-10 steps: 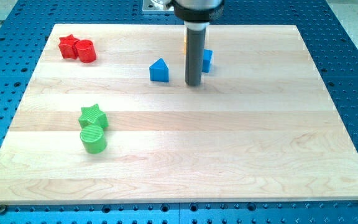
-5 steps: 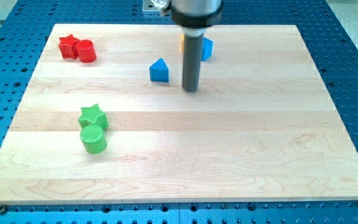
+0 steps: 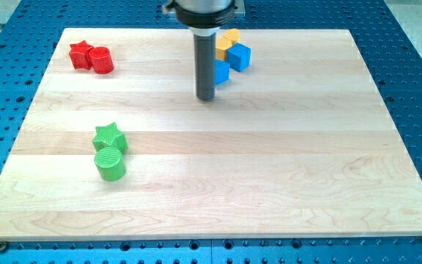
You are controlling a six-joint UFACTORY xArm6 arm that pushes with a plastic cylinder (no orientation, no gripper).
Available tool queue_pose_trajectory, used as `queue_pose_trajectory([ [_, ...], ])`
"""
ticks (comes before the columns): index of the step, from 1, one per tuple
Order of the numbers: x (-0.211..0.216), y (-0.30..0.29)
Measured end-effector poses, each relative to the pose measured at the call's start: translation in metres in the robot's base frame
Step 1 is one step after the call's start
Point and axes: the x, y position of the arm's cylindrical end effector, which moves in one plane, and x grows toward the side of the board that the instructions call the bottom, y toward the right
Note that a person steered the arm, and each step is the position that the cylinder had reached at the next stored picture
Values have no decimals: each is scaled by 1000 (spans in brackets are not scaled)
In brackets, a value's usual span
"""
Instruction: Move the blue blocks to the yellow blocks
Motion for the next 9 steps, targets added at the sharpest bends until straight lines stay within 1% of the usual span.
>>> queue_pose_trajectory([
  [1,-28,7],
  [2,-44,7],
  [3,7,-44],
  [4,18,-100],
  [6,20,-111],
  [8,35,-93],
  [9,34,-120],
])
